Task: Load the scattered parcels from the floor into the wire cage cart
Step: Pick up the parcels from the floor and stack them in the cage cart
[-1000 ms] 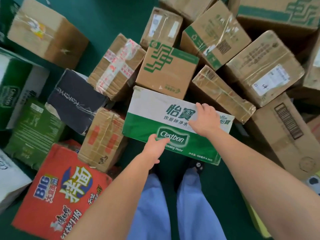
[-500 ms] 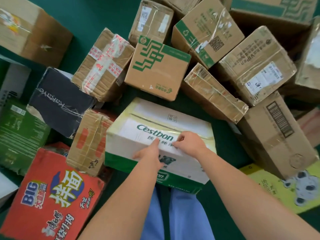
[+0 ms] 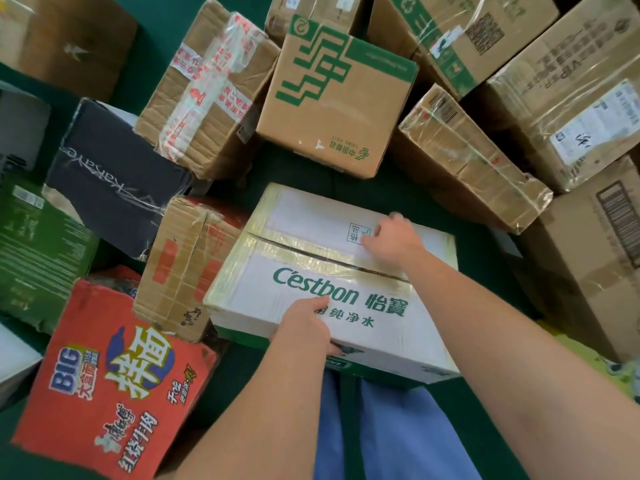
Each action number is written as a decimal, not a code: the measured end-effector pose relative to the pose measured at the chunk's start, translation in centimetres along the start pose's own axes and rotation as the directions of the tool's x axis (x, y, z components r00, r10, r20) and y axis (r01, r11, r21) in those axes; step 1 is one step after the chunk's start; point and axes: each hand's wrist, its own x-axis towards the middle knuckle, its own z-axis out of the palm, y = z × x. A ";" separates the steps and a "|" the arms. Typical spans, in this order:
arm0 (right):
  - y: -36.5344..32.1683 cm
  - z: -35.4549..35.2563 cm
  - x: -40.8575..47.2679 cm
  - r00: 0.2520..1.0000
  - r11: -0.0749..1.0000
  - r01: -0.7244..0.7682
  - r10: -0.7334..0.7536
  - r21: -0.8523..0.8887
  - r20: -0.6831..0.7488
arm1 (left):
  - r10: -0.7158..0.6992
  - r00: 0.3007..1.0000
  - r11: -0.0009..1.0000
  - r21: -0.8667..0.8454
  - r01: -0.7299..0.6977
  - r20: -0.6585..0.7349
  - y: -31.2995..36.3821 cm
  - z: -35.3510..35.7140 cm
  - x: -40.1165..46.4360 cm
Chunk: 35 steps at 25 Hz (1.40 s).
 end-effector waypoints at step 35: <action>9.6 -18.2 -55.2 0.803 0.670 0.096 0.385 0.736 -0.455 | 0.815 0.375 0.249 0.318 -0.915 0.441 -13.7 -7.5 -42.8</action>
